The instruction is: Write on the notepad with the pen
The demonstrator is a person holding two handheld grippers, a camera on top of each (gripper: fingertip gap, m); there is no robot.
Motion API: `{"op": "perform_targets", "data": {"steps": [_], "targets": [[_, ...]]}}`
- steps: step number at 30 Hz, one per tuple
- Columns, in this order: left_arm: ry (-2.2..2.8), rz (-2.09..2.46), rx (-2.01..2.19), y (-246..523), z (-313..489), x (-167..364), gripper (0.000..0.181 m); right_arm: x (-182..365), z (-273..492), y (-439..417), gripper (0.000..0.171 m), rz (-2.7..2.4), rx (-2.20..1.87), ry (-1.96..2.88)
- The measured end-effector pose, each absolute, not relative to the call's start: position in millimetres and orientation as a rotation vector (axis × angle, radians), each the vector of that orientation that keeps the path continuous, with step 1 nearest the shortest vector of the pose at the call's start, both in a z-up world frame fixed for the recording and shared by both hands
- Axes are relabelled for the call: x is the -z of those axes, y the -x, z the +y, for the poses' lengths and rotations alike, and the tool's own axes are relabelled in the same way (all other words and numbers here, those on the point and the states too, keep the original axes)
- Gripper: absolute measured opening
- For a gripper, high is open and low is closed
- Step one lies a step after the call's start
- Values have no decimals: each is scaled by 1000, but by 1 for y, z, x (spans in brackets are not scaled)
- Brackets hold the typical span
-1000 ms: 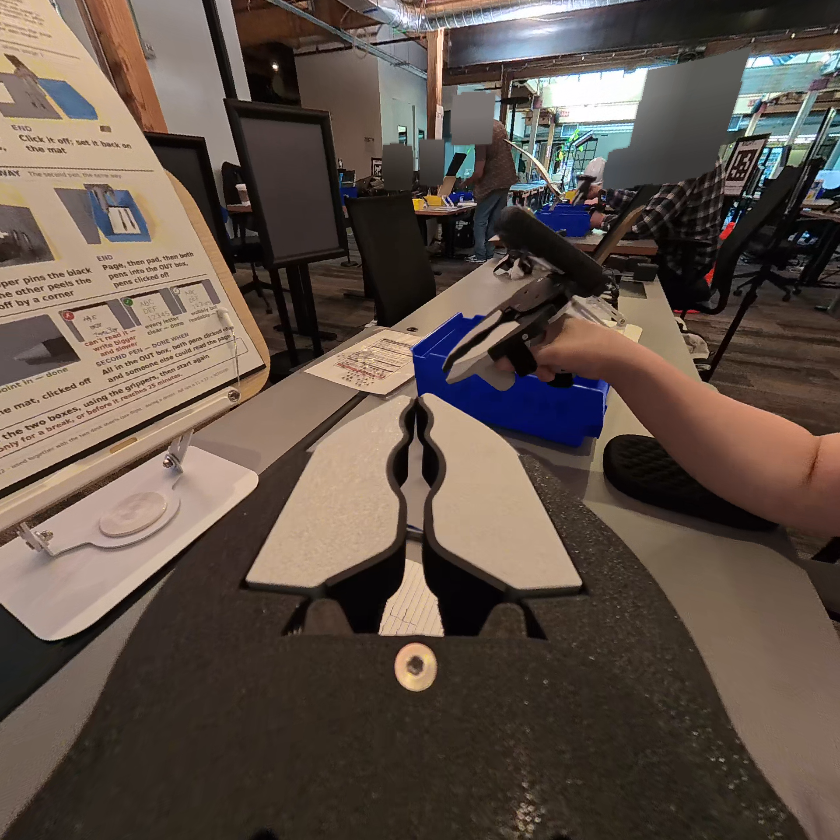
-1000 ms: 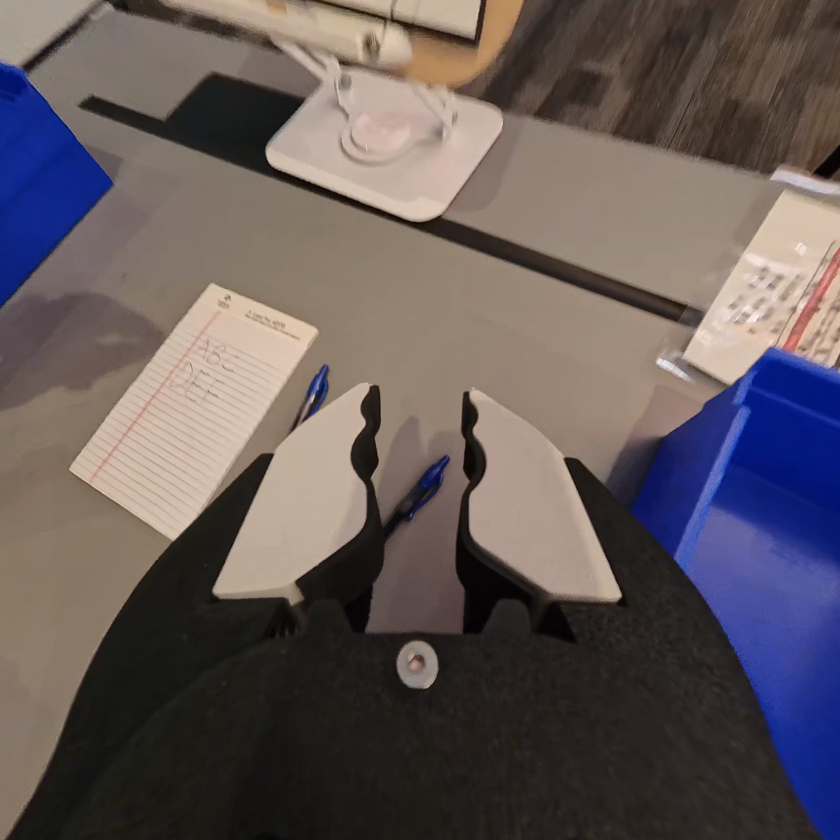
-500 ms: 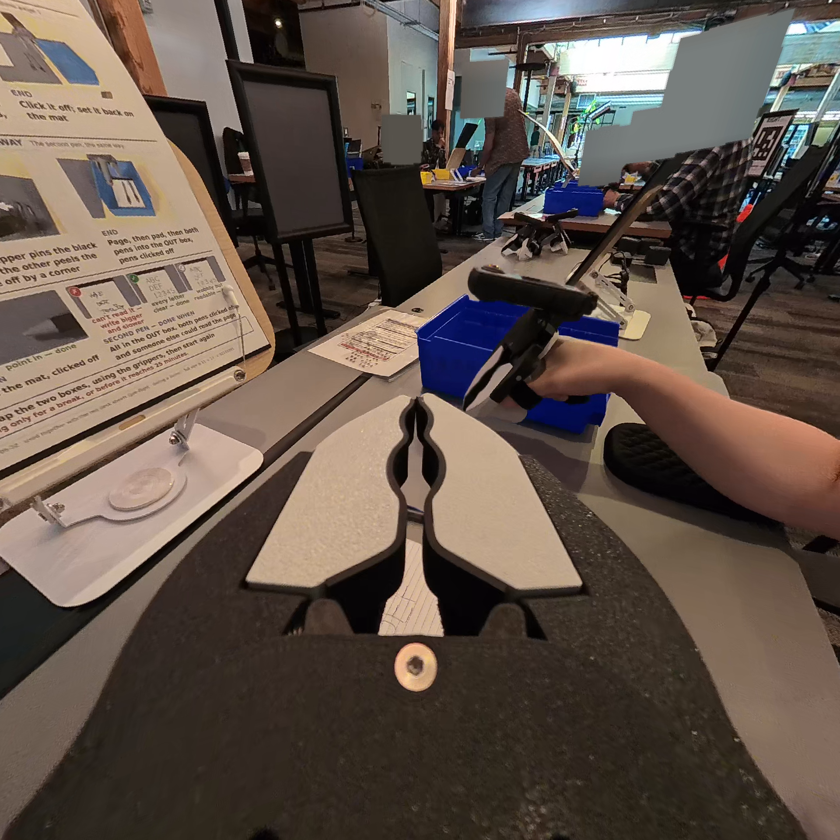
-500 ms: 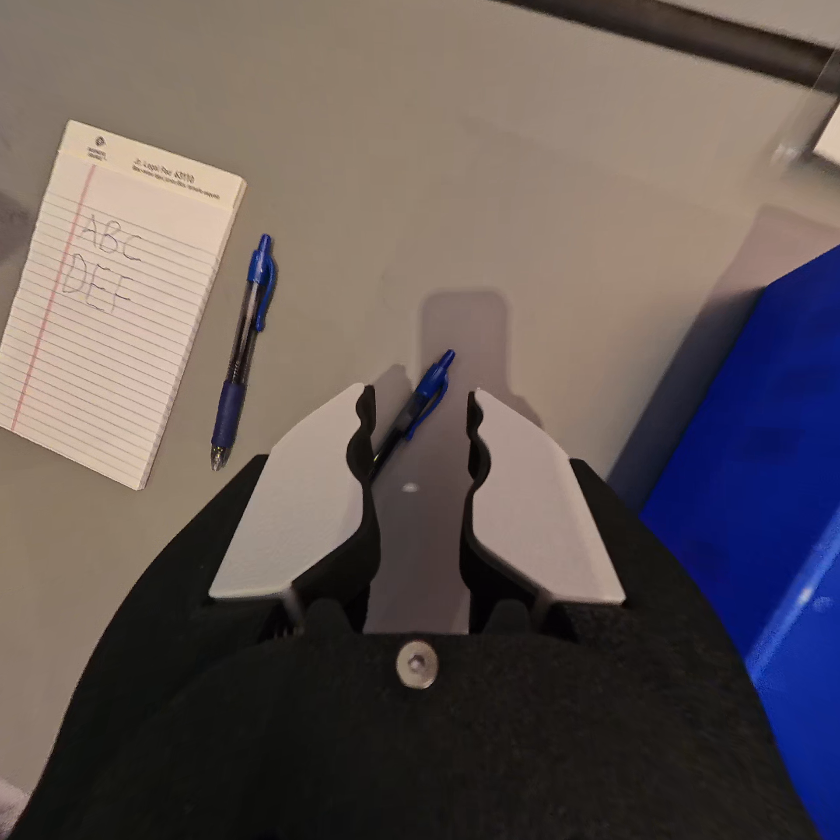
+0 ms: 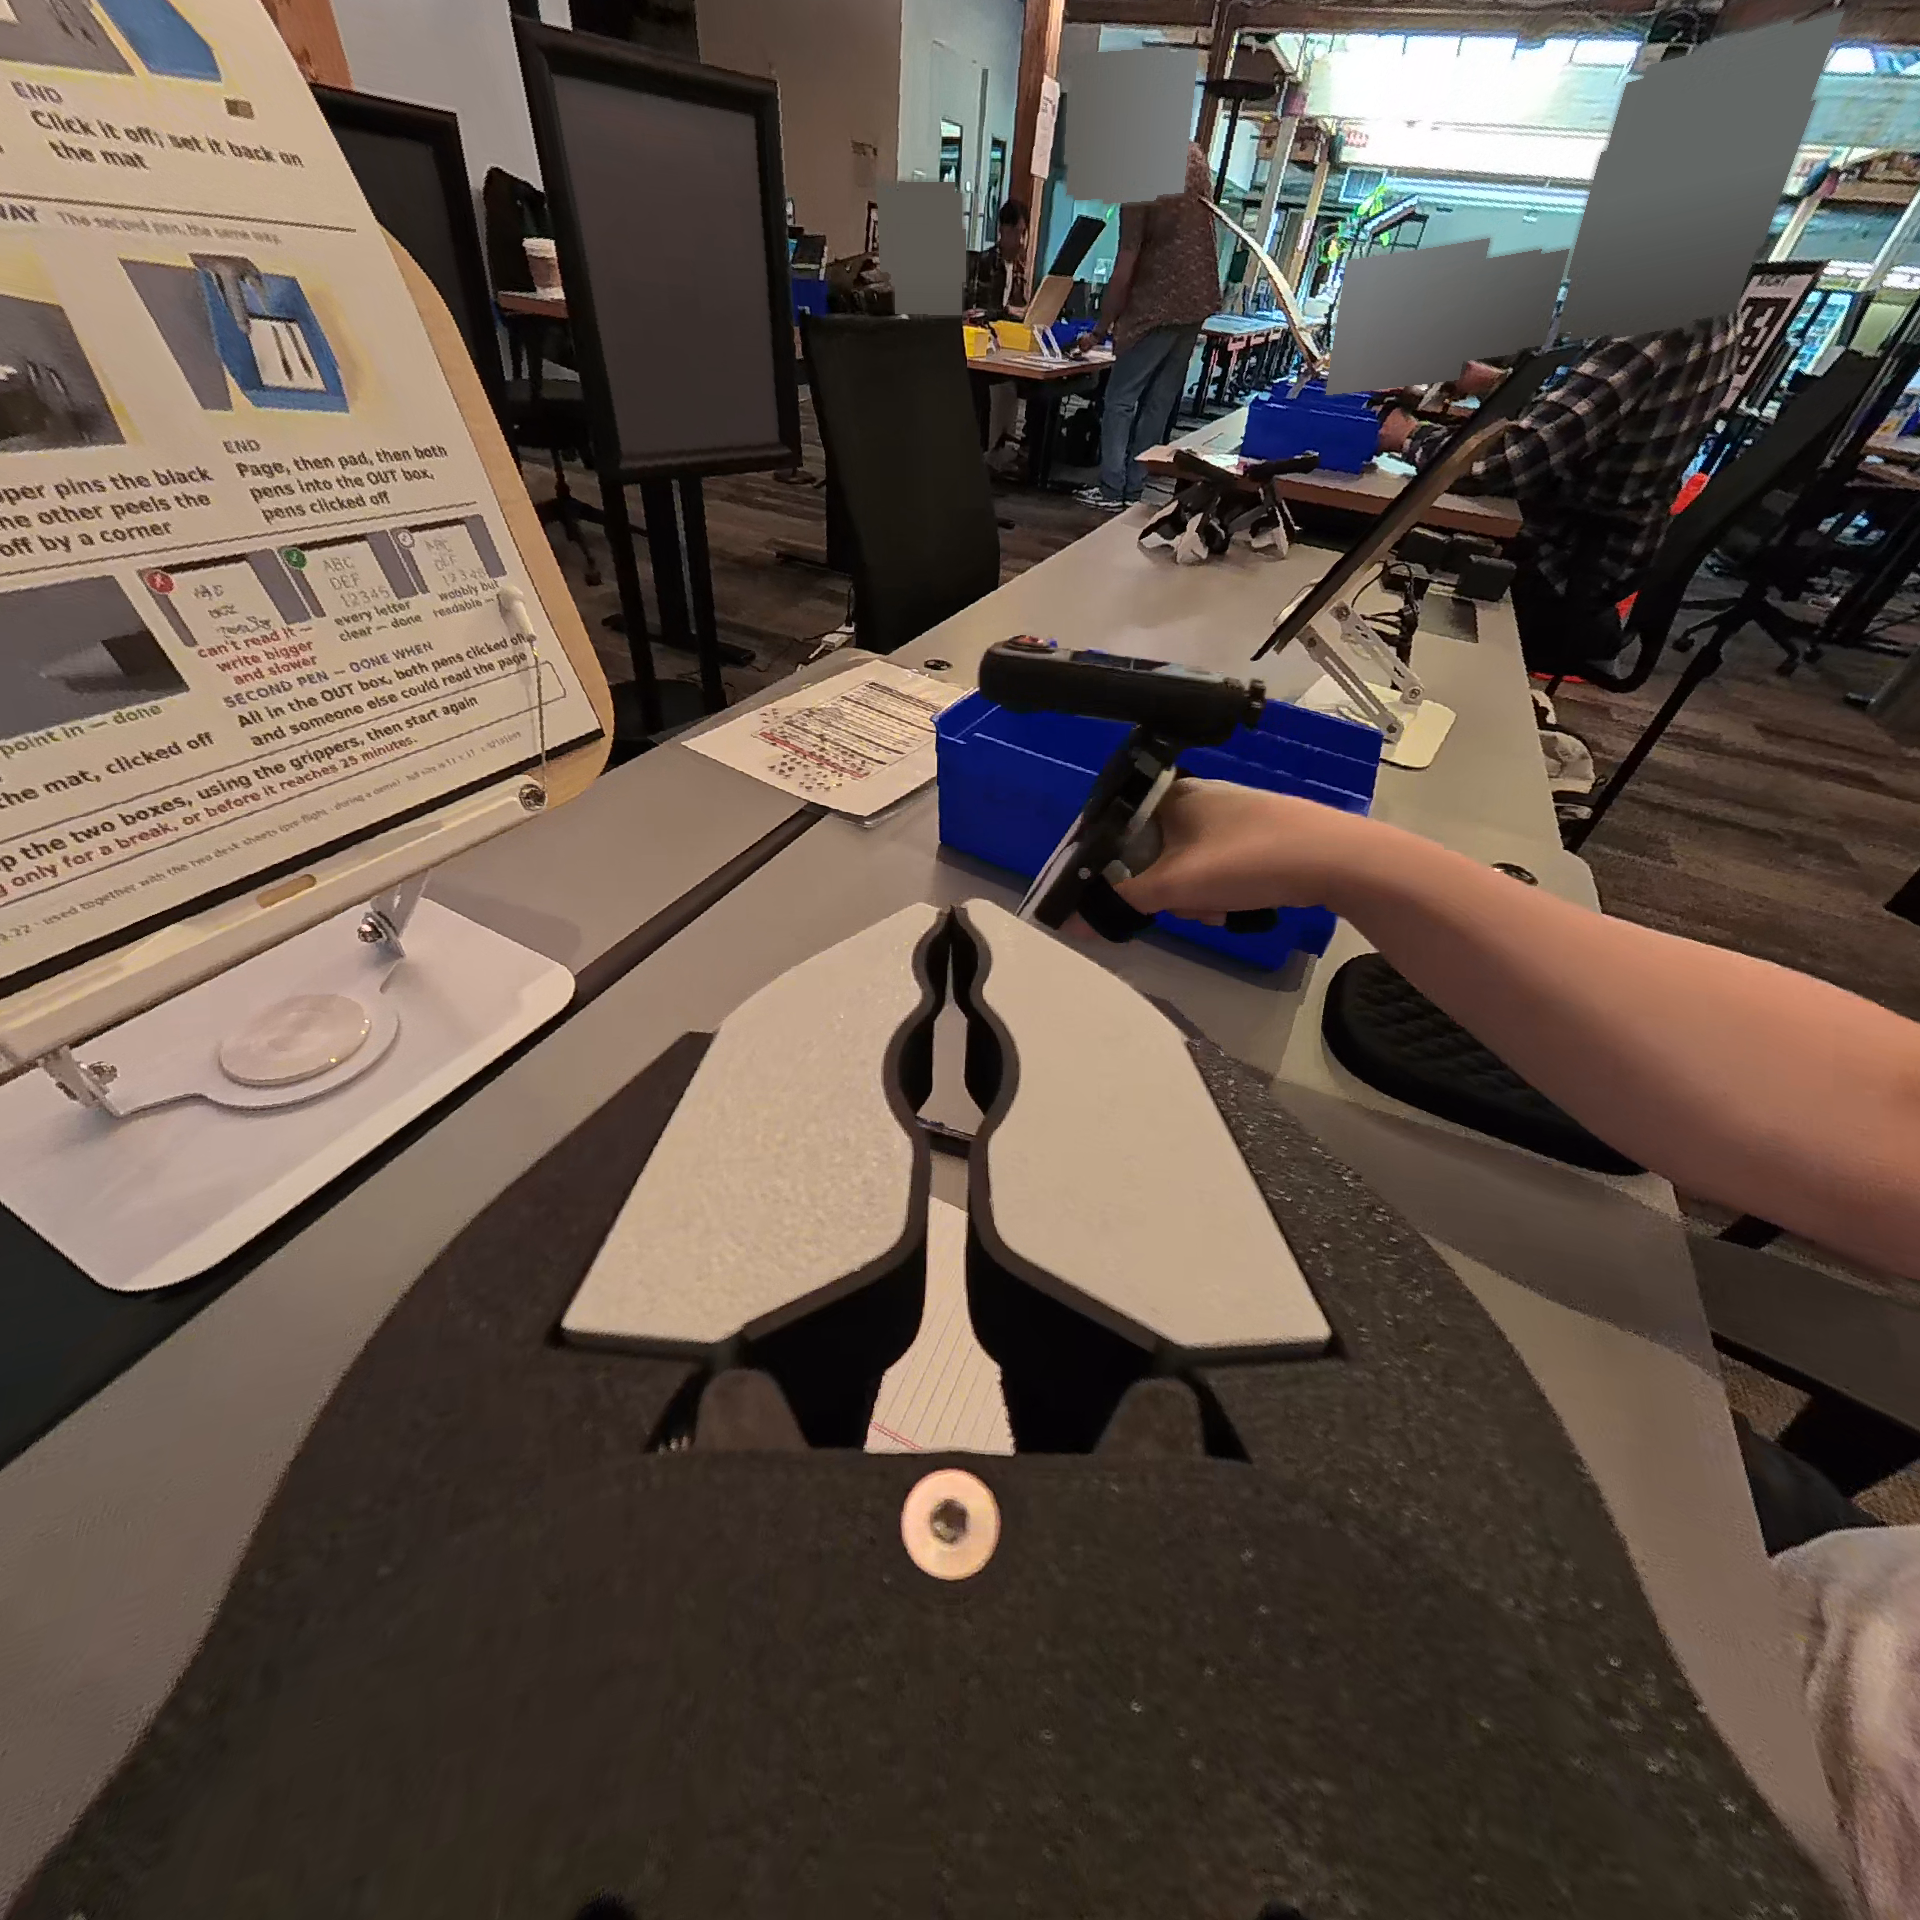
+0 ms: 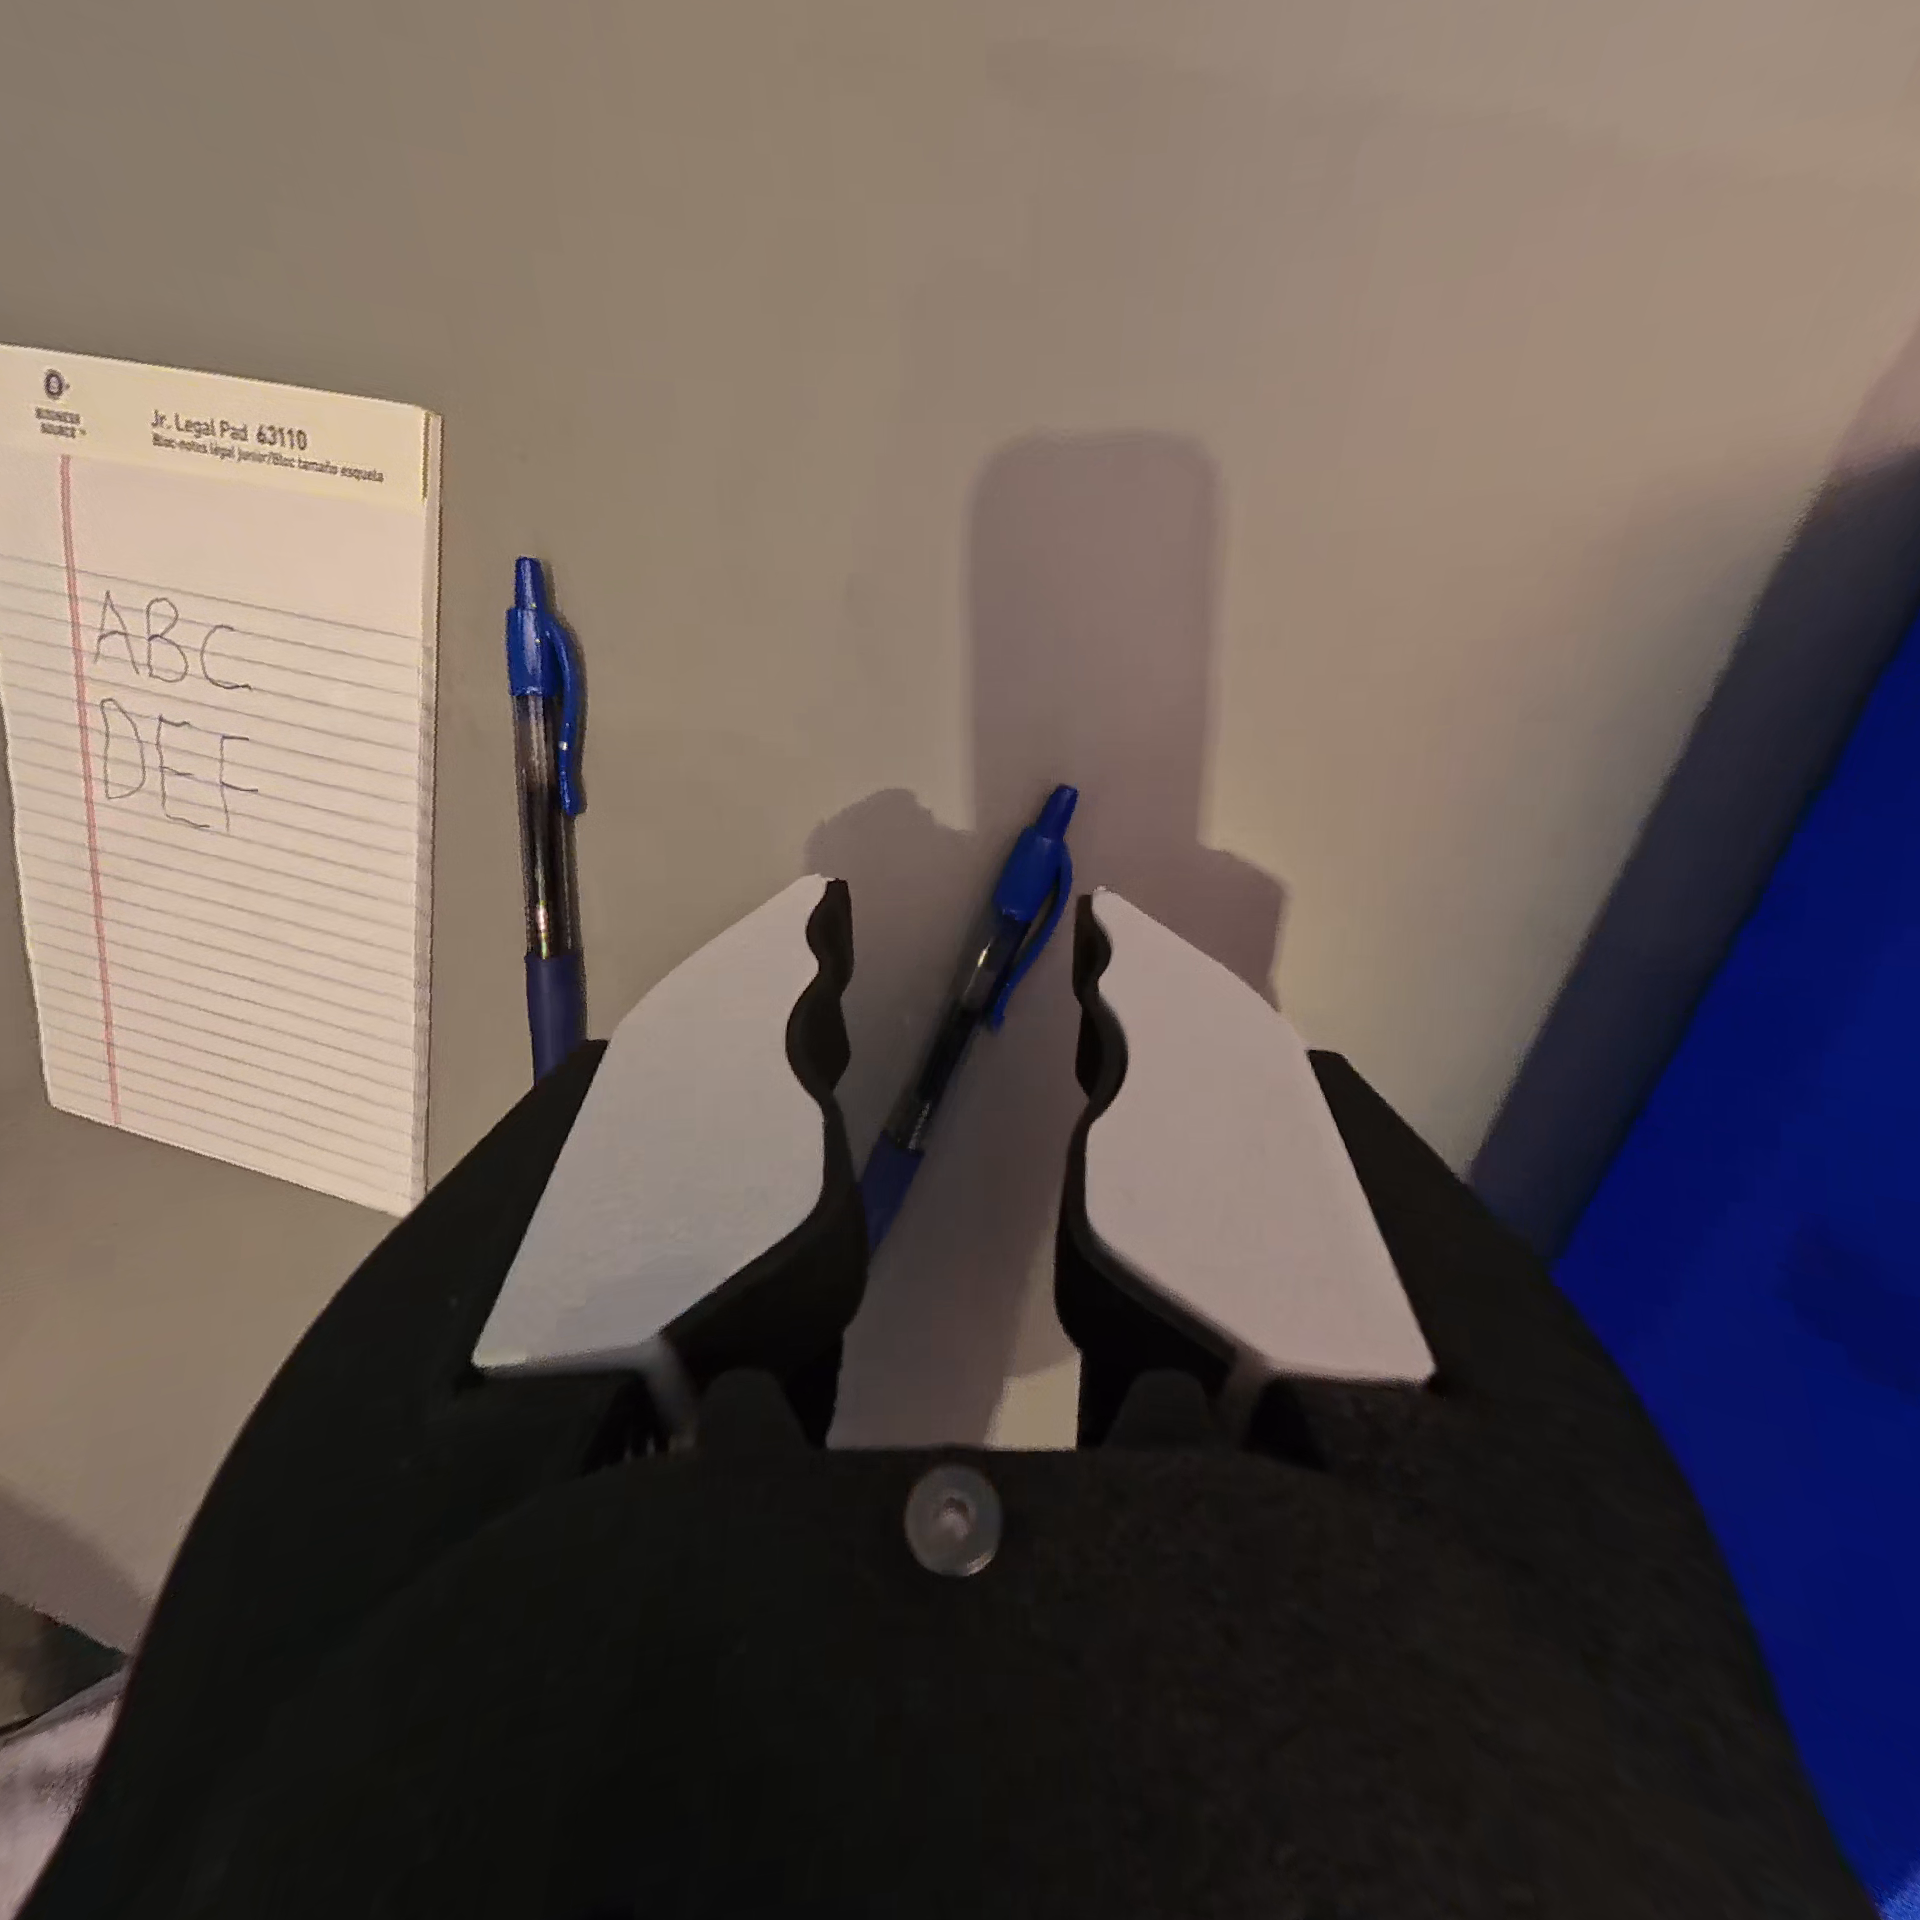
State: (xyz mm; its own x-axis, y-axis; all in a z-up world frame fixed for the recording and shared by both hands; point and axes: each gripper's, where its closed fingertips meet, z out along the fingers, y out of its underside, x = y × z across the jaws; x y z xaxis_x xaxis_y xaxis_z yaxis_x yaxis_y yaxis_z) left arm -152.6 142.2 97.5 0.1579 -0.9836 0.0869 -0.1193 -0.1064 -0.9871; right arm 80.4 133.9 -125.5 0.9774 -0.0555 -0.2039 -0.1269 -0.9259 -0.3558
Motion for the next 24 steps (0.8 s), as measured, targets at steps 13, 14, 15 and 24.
{"op": "perform_targets", "data": {"steps": [13, 14, 15, 24], "targets": [[1416, 1145, 1133, 158, 135, -107, 0, 155, 128, -88, 36, 215, -177, 2899], [1413, 1143, 1137, 159, 135, -108, 0, 157, 127, -88, 35, 223, -184, 2903], [1411, 1141, 1139, 160, 135, -109, 0, 158, 128, -90, 32, 229, -170, 2897], [1404, 1133, 1155, 160, 135, -111, 0, 159, 128, -84, 16, 97, -165, 2873]]}}
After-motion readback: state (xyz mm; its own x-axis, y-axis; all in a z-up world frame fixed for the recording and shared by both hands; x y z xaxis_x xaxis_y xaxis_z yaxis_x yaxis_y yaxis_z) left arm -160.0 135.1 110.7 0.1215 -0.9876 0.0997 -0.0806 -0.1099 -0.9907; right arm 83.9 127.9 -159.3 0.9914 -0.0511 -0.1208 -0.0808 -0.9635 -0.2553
